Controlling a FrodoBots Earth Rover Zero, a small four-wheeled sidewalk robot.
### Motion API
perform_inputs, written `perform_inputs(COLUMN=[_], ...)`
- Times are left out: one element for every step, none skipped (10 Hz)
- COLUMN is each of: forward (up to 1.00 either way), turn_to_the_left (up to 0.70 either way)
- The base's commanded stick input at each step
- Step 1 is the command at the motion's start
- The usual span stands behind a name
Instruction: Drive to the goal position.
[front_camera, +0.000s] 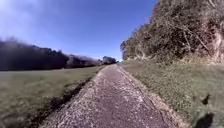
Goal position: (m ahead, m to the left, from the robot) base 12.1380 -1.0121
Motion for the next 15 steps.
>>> perform_inputs(forward=[0.70,0.70,0.70,0.70,0.70,0.70,0.70,0.70,0.70,0.70,0.70,0.70,0.70,0.70,0.70], turn_to_the_left=[0.00,0.00,0.00,0.00,0.00,0.00,0.00,0.00,0.00,0.00,0.00,0.00,0.00,0.00,0.00])
